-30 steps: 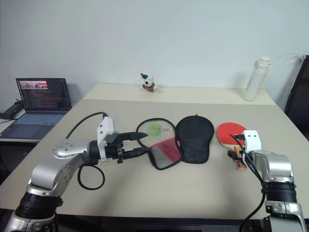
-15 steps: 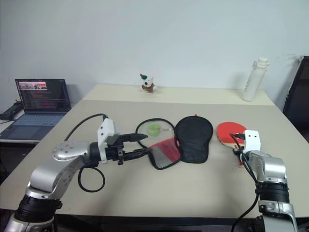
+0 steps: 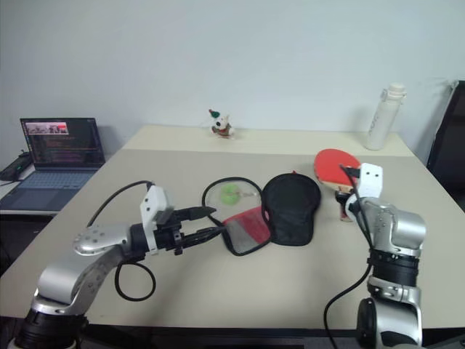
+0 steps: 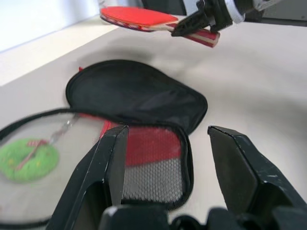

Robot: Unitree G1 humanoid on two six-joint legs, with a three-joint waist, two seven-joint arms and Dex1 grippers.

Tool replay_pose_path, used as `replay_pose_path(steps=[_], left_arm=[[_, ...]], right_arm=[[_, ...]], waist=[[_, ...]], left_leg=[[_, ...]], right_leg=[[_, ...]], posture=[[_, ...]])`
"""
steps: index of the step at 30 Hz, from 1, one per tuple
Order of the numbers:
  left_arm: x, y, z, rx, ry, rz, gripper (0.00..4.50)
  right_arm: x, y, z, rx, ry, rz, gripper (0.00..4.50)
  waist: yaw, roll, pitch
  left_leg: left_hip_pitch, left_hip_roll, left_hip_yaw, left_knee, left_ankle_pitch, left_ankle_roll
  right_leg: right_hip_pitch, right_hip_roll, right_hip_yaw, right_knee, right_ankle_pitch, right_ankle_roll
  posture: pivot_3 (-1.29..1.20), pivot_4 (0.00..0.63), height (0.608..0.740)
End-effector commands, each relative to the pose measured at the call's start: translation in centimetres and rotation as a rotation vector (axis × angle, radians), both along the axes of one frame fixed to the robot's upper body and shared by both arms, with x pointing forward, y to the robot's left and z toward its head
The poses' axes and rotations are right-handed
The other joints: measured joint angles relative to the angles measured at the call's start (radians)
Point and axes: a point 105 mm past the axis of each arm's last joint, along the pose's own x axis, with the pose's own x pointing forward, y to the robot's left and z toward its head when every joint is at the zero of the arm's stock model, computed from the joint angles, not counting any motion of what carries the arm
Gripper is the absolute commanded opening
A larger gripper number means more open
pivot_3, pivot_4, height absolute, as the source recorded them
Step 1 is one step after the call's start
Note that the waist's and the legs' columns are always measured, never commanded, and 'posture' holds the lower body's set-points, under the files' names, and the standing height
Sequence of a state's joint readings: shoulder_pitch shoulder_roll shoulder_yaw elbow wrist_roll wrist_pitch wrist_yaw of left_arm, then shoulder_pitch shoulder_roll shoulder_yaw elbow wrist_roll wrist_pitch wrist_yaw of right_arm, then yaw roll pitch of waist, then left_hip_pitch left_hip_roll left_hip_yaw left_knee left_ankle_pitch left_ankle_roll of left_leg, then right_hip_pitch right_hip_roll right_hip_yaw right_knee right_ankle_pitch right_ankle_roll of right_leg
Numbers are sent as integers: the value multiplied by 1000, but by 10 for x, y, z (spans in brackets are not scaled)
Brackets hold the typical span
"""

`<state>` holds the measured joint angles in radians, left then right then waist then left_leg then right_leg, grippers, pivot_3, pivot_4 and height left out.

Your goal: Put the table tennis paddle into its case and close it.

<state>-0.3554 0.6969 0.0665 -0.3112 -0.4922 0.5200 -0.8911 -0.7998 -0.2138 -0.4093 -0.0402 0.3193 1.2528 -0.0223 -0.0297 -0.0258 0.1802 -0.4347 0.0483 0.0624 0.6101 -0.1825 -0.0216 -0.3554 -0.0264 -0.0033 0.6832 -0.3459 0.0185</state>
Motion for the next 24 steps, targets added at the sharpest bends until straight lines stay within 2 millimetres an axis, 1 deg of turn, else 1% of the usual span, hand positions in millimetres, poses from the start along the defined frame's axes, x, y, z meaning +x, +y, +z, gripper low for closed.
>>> replay_pose_path(steps=[1, 5, 9, 16, 20, 24], left_arm=[[-4, 1, 16, -4, -66, 2, 2886], [-4, 1, 15, -6, -69, 5, 2886], [-4, -1, 13, -5, -69, 2, 2886], [-4, 0, 11, 0, -68, 5, 2886], [-4, 0, 10, 3, -66, 7, 2886], [-4, 1, 8, 7, -64, 7, 2886]], right_arm=[[-9, 33, 9, 38, -33, 63, 1095], [-12, 63, -4, 48, -4, 123, 1095], [-10, 80, -13, 26, 0, 162, 1095], [2, 82, -26, -18, -9, 151, 1095], [7, 79, -37, -35, 3, 118, 1095], [9, 80, -41, -49, -2, 107, 1095]], waist=[[0, 0, 0], [1, 0, 0], [3, 0, 0], [0, 0, 0], [0, 0, 0], [0, 0, 0]], left_leg=[[0, 0, 0, 0, 0, 0], [0, -1, 0, 0, 0, 0], [-1, -1, -1, 0, 0, 0], [-1, -1, -1, 0, 0, 0], [-1, -1, -1, 0, 0, 0], [-1, -1, -1, 0, 0, 0]], right_leg=[[0, 0, 0, 0, 0, 0], [0, 0, 0, 1, 0, 0], [0, -1, -1, 0, 0, 0], [0, -1, -1, 0, 0, 0], [0, -1, -1, 0, 0, 0], [0, -1, -1, 0, 0, 0]], posture=[[0, 150, 740], [0, 150, 740], [0, 150, 740], [0, 150, 740], [0, 150, 740], [0, 150, 740]])
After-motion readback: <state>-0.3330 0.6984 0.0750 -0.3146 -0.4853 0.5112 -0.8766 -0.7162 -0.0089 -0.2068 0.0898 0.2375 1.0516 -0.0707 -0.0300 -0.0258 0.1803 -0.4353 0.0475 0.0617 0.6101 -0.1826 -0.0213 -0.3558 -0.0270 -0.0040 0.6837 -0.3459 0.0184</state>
